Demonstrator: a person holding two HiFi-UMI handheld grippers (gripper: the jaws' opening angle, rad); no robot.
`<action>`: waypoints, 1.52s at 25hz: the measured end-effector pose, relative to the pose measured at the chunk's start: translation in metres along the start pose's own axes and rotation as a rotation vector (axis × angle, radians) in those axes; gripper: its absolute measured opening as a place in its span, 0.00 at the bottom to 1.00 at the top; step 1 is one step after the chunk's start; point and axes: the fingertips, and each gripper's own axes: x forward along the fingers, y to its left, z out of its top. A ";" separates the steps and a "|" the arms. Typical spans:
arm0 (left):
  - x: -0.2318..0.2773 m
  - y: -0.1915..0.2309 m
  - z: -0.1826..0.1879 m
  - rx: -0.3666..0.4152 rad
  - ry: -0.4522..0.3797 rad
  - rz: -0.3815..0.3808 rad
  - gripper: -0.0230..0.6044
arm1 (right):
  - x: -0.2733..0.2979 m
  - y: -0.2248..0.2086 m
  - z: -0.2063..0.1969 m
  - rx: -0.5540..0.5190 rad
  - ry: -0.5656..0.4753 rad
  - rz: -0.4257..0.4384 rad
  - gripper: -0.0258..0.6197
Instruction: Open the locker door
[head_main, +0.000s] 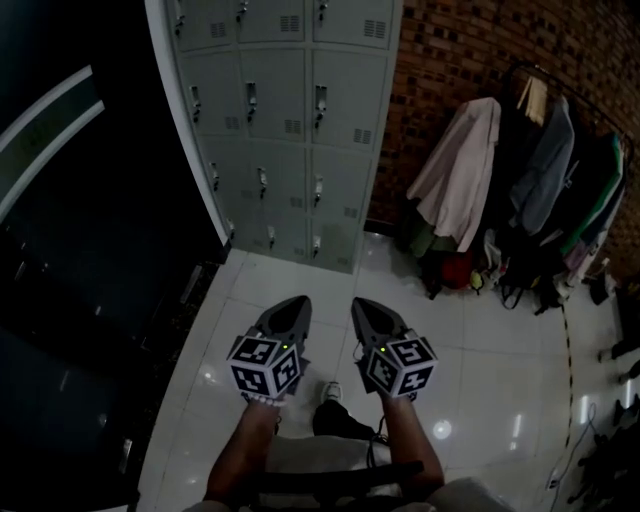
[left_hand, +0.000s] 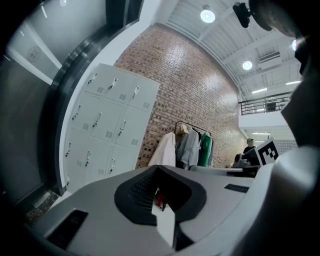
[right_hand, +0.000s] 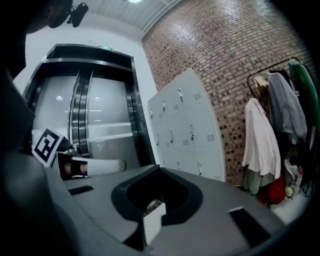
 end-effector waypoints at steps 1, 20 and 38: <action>0.015 0.008 0.008 0.000 -0.001 0.004 0.02 | 0.015 -0.008 0.007 -0.003 0.001 0.009 0.06; 0.220 0.127 0.068 0.001 0.016 0.094 0.02 | 0.214 -0.145 0.060 -0.001 0.042 0.072 0.06; 0.379 0.286 0.158 0.009 0.018 0.027 0.02 | 0.436 -0.234 0.148 -0.056 -0.022 -0.058 0.08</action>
